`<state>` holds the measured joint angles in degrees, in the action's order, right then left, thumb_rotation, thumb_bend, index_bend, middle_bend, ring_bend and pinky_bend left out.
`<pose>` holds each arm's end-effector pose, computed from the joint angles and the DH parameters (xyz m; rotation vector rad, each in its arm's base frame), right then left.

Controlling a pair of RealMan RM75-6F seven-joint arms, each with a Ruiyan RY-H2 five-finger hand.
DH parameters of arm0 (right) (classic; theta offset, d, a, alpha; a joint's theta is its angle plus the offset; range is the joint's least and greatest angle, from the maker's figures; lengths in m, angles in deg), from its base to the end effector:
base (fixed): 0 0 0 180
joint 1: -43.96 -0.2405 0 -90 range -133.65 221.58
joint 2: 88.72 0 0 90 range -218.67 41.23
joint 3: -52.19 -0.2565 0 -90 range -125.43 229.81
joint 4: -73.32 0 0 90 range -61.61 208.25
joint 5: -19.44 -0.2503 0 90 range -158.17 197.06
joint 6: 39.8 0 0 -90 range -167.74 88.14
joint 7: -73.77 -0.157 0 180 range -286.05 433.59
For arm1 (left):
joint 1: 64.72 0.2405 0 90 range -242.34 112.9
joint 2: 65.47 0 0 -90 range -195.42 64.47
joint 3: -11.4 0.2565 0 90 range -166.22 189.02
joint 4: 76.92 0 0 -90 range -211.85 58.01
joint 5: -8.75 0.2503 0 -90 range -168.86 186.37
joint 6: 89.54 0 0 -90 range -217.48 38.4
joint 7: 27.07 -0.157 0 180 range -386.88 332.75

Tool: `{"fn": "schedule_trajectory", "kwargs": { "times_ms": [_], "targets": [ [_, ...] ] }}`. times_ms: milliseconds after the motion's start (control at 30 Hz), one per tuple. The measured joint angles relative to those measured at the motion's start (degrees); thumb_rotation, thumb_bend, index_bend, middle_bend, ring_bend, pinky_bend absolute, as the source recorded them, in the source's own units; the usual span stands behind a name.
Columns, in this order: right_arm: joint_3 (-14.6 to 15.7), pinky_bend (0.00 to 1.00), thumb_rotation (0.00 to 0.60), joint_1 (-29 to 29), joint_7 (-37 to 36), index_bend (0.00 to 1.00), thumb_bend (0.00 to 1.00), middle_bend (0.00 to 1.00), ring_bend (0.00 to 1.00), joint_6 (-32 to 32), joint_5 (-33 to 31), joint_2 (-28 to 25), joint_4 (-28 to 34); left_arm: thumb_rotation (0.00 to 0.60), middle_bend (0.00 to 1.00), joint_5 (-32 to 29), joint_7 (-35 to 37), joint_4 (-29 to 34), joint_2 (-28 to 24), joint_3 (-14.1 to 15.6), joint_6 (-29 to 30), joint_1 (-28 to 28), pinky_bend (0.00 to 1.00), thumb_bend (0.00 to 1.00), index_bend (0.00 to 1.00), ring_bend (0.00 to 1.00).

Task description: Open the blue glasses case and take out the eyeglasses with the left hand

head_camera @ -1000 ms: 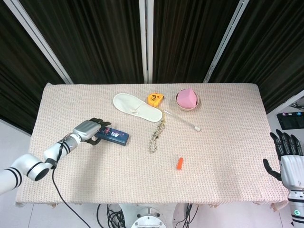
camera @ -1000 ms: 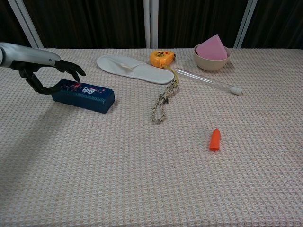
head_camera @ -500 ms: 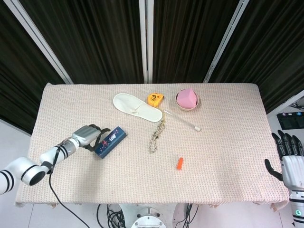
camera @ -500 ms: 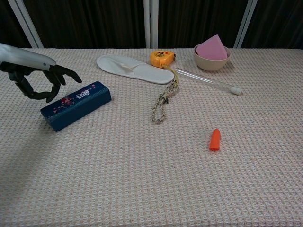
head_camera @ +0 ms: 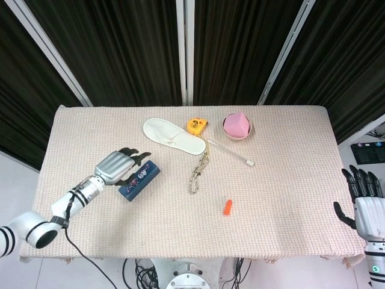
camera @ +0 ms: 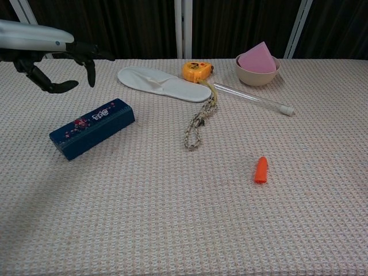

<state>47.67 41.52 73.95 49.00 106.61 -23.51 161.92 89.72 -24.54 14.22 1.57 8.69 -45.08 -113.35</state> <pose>-0.3384 -0.1908 0.1358 1.3380 -0.8128 0.9073 -0.1600 0.3717 0.0157 -2.1739 -0.8656 -0.8286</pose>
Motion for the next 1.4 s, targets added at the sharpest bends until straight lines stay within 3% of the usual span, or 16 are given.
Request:
{"fn": "schedule_trajectory", "kwargs": {
  "times_ms": [133, 333, 600, 1100, 1400],
  "targets": [
    [0.0, 0.00, 0.600, 0.0, 0.3, 0.00, 0.31, 0.00, 0.00, -0.3, -0.3, 0.0, 0.3, 0.600, 0.28, 8.2, 4.4, -2.6, 3.9, 0.7, 1.6, -0.3, 0.10, 0.41, 0.03, 0.01],
    [0.0, 0.00, 0.600, 0.0, -0.4, 0.00, 0.31, 0.00, 0.00, -0.3, -0.4, -0.1, 0.0, 0.600, 0.28, 13.3, 7.8, -7.4, 10.1, 1.6, 2.3, -2.4, 0.08, 0.41, 0.03, 0.01],
    [0.0, 0.00, 0.600, 0.0, -0.8, 0.00, 0.31, 0.00, 0.00, -0.6, -0.7, 0.0, -0.8, 0.600, 0.27, 11.5, 1.7, -11.9, 13.8, 1.6, -1.5, -4.4, 0.01, 0.41, 0.03, 0.00],
    [-0.4, 0.00, 0.600, 0.2, -1.9, 0.00, 0.31, 0.00, 0.00, 0.0, -1.0, 0.2, -0.9, 0.600, 0.27, -8.0, -15.5, -10.4, 13.6, -0.2, -10.4, -5.9, 0.00, 0.40, 0.03, 0.00],
    [-0.4, 0.00, 0.600, 0.2, -2.0, 0.00, 0.31, 0.00, 0.00, 0.4, -0.5, 0.5, -1.4, 0.600, 0.26, -30.9, -23.6, -6.7, 10.0, 0.7, -12.4, -9.3, 0.00, 0.39, 0.07, 0.00]
  ]
}}
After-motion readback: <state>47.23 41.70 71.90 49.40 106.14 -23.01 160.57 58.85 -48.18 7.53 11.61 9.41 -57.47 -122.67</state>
